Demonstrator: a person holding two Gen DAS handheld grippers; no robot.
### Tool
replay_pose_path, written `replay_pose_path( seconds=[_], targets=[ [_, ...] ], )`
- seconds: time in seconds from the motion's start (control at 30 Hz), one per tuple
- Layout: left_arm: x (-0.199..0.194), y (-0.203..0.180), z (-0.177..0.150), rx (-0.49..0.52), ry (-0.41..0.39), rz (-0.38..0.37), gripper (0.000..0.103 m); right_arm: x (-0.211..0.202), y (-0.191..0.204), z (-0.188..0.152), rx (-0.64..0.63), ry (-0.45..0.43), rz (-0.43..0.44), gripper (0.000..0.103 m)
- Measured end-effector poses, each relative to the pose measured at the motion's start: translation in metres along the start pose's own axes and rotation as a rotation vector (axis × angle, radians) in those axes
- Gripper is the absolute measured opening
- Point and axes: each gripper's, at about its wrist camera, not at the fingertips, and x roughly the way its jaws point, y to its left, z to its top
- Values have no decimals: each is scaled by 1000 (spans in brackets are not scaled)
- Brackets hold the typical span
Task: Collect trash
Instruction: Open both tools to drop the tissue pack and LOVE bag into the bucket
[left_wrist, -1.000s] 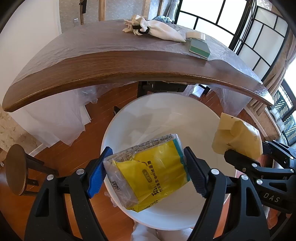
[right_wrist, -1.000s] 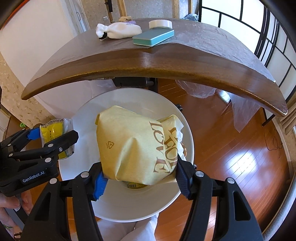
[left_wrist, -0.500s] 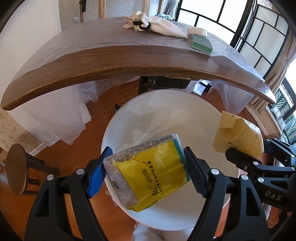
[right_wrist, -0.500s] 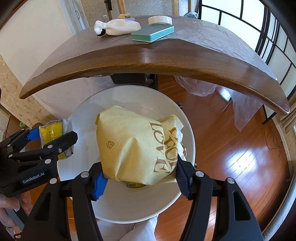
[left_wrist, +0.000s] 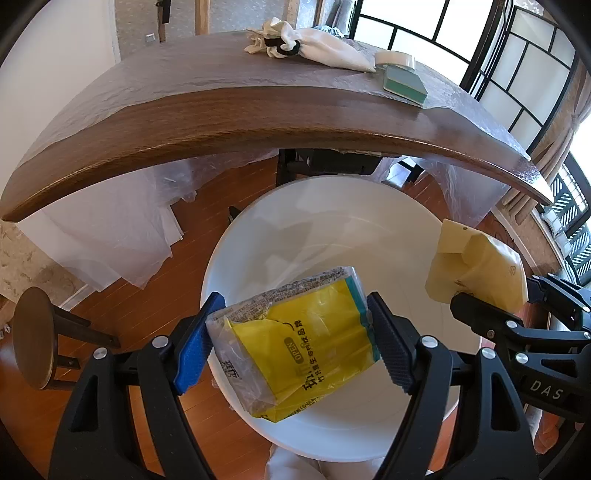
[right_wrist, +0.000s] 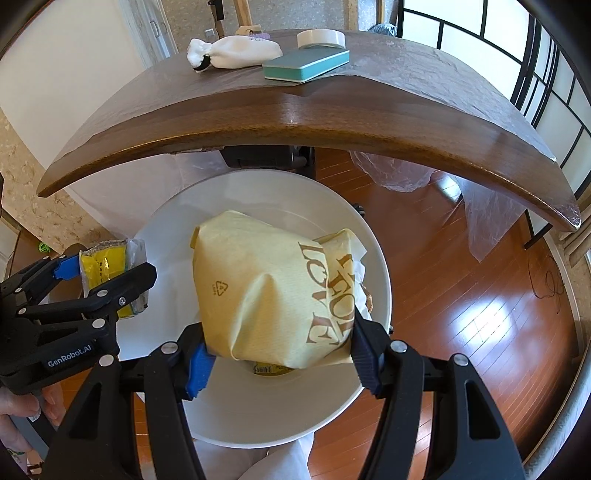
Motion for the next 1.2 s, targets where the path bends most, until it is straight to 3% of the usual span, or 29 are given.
replay_pose_path(
  seconds=[0.5, 0.7, 0.73, 0.97, 1.2],
  targets=[
    [2, -1, 2, 24, 11, -5, 79, -1, -2, 0, 6, 0, -1, 62],
    [2, -2, 2, 39, 16, -16, 80, -4, -8, 1, 24, -10, -1, 68],
    [2, -2, 3, 42, 17, -19, 81, -5, -10, 1, 29, -16, 1, 71],
    [-1, -7, 4, 72, 3, -15, 90, -11, -15, 4, 40, -32, 2, 73],
    [-11, -3, 4, 52, -18, -10, 90, -25, -20, 5, 63, -62, 0, 73]
  ],
)
